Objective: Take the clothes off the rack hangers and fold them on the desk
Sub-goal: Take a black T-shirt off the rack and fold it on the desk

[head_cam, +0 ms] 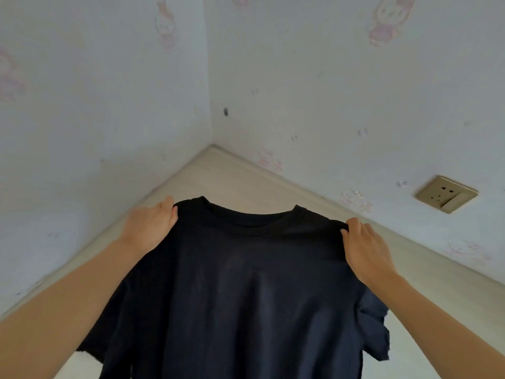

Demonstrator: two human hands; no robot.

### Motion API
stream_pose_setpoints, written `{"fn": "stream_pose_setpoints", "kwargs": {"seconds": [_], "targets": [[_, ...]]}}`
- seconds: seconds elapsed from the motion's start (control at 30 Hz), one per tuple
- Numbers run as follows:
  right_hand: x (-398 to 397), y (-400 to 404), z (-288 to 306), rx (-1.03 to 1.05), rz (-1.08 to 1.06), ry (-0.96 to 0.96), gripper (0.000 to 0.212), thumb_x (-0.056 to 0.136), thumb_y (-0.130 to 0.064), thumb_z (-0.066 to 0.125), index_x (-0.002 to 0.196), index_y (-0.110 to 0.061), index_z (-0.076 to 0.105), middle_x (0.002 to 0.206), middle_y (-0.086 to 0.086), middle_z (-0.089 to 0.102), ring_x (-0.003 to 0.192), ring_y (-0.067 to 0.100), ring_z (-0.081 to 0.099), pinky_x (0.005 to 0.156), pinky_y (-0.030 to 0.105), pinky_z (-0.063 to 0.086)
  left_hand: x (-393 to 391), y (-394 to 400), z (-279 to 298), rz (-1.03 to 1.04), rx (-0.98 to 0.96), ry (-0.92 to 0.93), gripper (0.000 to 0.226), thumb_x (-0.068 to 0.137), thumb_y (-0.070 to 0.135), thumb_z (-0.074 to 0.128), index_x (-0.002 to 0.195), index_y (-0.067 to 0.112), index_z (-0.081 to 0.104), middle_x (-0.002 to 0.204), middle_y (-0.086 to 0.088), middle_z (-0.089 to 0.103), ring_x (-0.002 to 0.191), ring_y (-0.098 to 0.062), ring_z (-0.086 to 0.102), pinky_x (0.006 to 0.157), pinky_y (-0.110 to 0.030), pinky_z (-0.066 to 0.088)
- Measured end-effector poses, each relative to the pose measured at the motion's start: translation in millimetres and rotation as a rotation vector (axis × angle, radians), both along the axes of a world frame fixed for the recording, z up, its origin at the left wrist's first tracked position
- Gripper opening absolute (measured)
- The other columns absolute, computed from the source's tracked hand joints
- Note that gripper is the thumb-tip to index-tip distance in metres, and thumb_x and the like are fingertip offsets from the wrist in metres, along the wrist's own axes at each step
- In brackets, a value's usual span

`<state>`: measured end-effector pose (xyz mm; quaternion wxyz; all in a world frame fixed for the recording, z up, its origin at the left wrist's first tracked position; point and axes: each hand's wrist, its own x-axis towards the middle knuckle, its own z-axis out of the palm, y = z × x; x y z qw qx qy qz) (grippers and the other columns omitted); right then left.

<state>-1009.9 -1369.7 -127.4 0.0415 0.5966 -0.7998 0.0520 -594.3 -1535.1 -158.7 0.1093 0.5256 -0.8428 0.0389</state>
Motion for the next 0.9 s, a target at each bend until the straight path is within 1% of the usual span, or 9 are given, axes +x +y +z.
{"fn": "stream_pose_setpoints", "kwargs": {"seconds": [0.2, 0.33, 0.37, 0.47, 0.53, 0.6, 0.67, 0.8, 0.9], "targets": [[-26.4, -86.2, -61.9, 0.203, 0.106, 0.11, 0.019, 0.103, -0.026, 0.033, 0.095, -0.011, 0.042, 0.073, 0.0, 0.046, 0.063, 0.02, 0.046, 0.055, 0.037, 0.047, -7.2, -55.9, -75.5, -0.01, 0.058, -0.163, 0.025, 0.099, 0.033, 0.042, 0.088, 0.011, 0.039, 0.053, 0.001, 0.044, 0.032, -0.021, 0.033, 0.036, -0.02, 0.02], [-40.3, -158.3, -76.7, 0.051, 0.127, 0.109, 0.012, 0.099, -0.012, 0.045, 0.093, -0.002, 0.048, 0.077, 0.011, 0.053, 0.066, 0.029, 0.049, 0.05, 0.038, 0.041, -25.6, -126.6, -78.6, 0.018, -0.04, -0.103, 0.025, 0.1, 0.027, 0.047, 0.091, 0.003, 0.046, 0.062, -0.006, 0.046, 0.041, -0.026, 0.043, 0.039, -0.026, 0.03], [-42.6, -176.7, -78.6, 0.053, 0.125, 0.129, 0.004, 0.096, -0.004, 0.048, 0.097, 0.0, 0.049, 0.081, 0.015, 0.054, 0.07, 0.031, 0.05, 0.051, 0.037, 0.039, -32.9, -145.7, -75.6, 0.06, -0.085, -0.073, 0.026, 0.101, 0.026, 0.047, 0.095, 0.001, 0.049, 0.071, -0.014, 0.051, 0.048, -0.031, 0.049, 0.041, -0.031, 0.033], [-42.8, -219.6, -91.5, 0.148, 0.099, 0.136, 0.043, 0.081, 0.012, 0.053, 0.121, 0.003, 0.044, 0.108, 0.018, 0.052, 0.097, 0.034, 0.052, 0.063, 0.039, 0.04, -60.1, -178.7, -77.6, 0.28, -0.111, -0.053, 0.039, 0.101, 0.031, 0.042, 0.123, 0.0, 0.048, 0.113, -0.029, 0.053, 0.093, -0.045, 0.056, 0.07, -0.052, 0.046], [-32.9, -221.1, -102.5, 0.174, 0.191, 0.116, 0.04, 0.081, 0.008, 0.055, 0.12, 0.004, 0.047, 0.12, 0.02, 0.051, 0.109, 0.036, 0.05, 0.075, 0.04, 0.045, -78.1, -166.4, -88.1, 0.327, -0.033, -0.058, 0.054, 0.1, 0.036, 0.043, 0.143, 0.004, 0.035, 0.137, -0.028, 0.043, 0.123, -0.044, 0.043, 0.1, -0.056, 0.036], [-23.5, -209.9, -119.9, 0.237, 0.306, 0.141, 0.035, 0.086, -0.003, 0.056, 0.121, 0.004, 0.053, 0.128, 0.025, 0.053, 0.117, 0.04, 0.05, 0.094, 0.047, 0.046, -95.7, -139.7, -101.8, 0.299, 0.048, -0.076, 0.064, 0.099, 0.041, 0.039, 0.152, 0.008, 0.022, 0.154, -0.023, 0.027, 0.142, -0.039, 0.023, 0.115, -0.055, 0.017], [-15.7, -191.4, -134.3, 0.283, 0.329, 0.146, 0.04, 0.089, -0.017, 0.06, 0.125, -0.001, 0.056, 0.133, 0.022, 0.054, 0.124, 0.04, 0.05, 0.1, 0.051, 0.045, -107.4, -104.4, -119.5, 0.294, 0.126, -0.088, 0.068, 0.098, 0.047, 0.036, 0.154, 0.013, 0.016, 0.16, -0.018, 0.016, 0.147, -0.037, 0.011, 0.116, -0.056, 0.01], [0.4, -145.8, -149.1, 0.317, 0.302, 0.103, 0.049, 0.089, -0.032, 0.062, 0.132, -0.009, 0.056, 0.139, 0.015, 0.052, 0.129, 0.038, 0.049, 0.1, 0.052, 0.045, -112.0, -29.4, -140.6, 0.387, 0.246, 0.02, 0.068, 0.095, 0.049, 0.044, 0.152, 0.016, 0.027, 0.158, -0.017, 0.022, 0.145, -0.041, 0.017, 0.113, -0.063, 0.02], [8.1, -110.4, -154.1, 0.352, 0.299, 0.104, 0.052, 0.096, -0.043, 0.042, 0.135, -0.012, 0.054, 0.141, 0.013, 0.052, 0.128, 0.04, 0.049, 0.098, 0.052, 0.046, -102.5, 20.1, -151.5, 0.398, 0.311, 0.009, 0.07, 0.091, 0.05, 0.05, 0.15, 0.017, 0.032, 0.155, -0.019, 0.028, 0.142, -0.045, 0.023, 0.106, -0.068, 0.026]]}}
